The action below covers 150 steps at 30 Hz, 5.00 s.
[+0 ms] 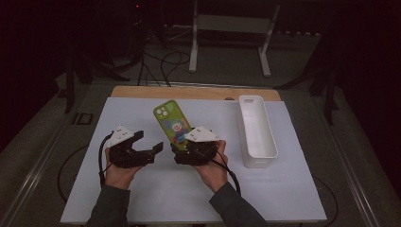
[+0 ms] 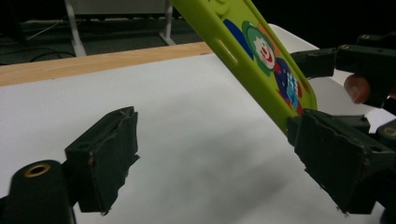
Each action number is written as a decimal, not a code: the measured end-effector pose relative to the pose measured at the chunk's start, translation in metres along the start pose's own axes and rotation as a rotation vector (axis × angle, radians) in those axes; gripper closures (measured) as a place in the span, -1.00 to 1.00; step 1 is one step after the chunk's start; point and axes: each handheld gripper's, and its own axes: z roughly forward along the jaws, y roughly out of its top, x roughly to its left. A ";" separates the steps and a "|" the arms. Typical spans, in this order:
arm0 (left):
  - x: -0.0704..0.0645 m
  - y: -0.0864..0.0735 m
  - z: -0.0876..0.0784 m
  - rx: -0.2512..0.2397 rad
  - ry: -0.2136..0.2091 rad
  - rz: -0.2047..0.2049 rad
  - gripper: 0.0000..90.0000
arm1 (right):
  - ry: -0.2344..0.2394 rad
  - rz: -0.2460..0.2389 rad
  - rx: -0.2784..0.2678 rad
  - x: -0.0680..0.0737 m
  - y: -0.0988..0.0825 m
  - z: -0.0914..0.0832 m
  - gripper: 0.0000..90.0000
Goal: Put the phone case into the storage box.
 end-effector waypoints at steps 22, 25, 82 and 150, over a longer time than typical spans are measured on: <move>-0.006 0.010 0.012 -0.015 -0.057 -0.032 -0.39 | 0.029 -0.034 -0.030 0.010 -0.001 0.001 -0.65; -0.006 0.010 0.013 -0.018 -0.067 -0.040 -0.32 | 0.034 -0.037 -0.034 0.012 -0.001 0.001 -0.65; -0.008 0.009 0.018 -0.051 -0.184 -0.051 0.72 | 0.130 0.007 0.025 0.009 -0.004 0.009 -0.82; -0.007 0.006 0.019 -0.077 -0.165 -0.056 0.72 | 0.159 0.047 -0.009 -0.028 0.060 -0.020 -0.83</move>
